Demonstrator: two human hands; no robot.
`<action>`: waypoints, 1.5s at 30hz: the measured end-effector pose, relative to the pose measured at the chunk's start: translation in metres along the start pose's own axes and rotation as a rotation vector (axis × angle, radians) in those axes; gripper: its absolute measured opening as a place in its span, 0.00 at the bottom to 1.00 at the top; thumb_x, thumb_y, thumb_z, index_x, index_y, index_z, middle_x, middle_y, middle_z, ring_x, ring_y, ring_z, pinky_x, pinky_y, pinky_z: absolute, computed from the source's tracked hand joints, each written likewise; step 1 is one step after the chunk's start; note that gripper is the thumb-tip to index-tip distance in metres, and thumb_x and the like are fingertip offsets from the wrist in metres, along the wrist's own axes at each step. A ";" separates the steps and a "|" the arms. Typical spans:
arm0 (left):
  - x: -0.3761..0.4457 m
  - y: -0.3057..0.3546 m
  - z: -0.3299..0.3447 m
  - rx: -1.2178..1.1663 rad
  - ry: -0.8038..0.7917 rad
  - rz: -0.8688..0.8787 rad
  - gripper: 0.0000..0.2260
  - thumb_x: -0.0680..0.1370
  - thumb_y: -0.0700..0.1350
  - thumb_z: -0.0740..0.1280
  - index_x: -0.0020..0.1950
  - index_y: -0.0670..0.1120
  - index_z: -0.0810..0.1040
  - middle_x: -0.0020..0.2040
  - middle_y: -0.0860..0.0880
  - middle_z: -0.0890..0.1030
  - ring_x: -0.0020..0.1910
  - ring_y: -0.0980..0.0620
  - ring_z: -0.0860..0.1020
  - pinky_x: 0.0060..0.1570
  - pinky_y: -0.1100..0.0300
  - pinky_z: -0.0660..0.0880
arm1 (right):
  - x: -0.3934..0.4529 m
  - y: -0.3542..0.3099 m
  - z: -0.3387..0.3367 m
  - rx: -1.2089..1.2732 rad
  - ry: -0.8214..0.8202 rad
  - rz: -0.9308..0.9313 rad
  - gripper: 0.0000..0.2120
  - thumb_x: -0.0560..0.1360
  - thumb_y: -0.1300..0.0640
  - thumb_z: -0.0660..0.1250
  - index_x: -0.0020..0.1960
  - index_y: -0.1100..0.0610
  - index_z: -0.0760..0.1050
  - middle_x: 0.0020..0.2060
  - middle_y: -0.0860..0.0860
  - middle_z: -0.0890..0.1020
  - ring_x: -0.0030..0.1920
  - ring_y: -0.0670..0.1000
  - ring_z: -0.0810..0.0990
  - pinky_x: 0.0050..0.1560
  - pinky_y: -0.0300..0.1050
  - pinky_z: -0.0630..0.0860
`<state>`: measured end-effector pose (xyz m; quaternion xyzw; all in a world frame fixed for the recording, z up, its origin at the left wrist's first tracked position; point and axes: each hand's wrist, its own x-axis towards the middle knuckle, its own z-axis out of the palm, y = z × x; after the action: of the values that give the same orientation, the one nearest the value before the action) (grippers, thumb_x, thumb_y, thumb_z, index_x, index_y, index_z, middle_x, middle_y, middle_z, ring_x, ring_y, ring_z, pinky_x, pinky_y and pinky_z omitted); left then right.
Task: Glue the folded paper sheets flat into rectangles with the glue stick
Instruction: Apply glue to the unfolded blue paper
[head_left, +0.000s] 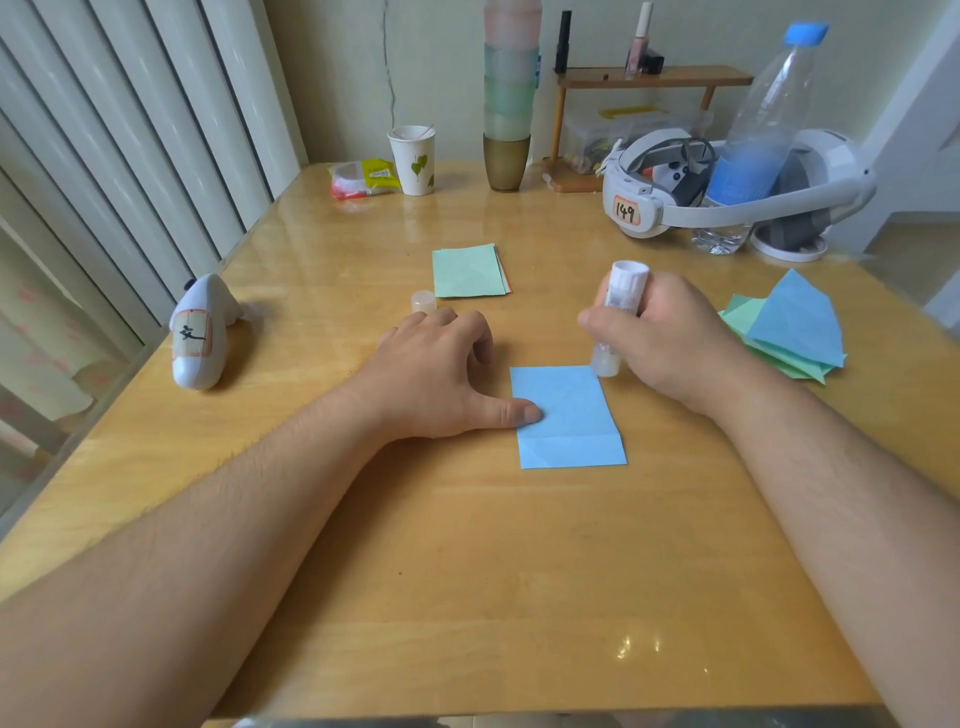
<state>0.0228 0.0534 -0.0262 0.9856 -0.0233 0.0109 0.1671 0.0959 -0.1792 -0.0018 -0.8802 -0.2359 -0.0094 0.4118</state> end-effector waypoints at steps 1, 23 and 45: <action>0.000 0.000 0.000 -0.001 -0.001 -0.001 0.31 0.61 0.81 0.66 0.50 0.59 0.69 0.51 0.59 0.72 0.54 0.51 0.71 0.63 0.48 0.71 | 0.000 -0.002 0.001 0.049 0.025 -0.009 0.16 0.73 0.43 0.68 0.40 0.57 0.75 0.33 0.51 0.78 0.36 0.50 0.75 0.40 0.50 0.74; -0.002 0.001 -0.001 -0.009 0.000 0.018 0.31 0.59 0.79 0.68 0.50 0.59 0.69 0.50 0.60 0.71 0.54 0.52 0.70 0.62 0.48 0.71 | 0.001 -0.014 0.036 0.026 -0.218 -0.129 0.10 0.73 0.47 0.75 0.40 0.49 0.76 0.32 0.43 0.80 0.34 0.45 0.75 0.40 0.46 0.74; -0.002 -0.003 -0.001 -0.024 -0.001 0.009 0.34 0.57 0.82 0.65 0.50 0.60 0.68 0.52 0.57 0.73 0.54 0.52 0.72 0.62 0.47 0.72 | -0.002 0.005 0.004 -0.104 -0.153 -0.002 0.08 0.73 0.52 0.72 0.38 0.51 0.76 0.32 0.45 0.79 0.34 0.44 0.74 0.38 0.45 0.72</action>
<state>0.0212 0.0562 -0.0264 0.9834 -0.0280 0.0108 0.1787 0.0957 -0.1796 -0.0082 -0.8984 -0.2668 0.0451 0.3460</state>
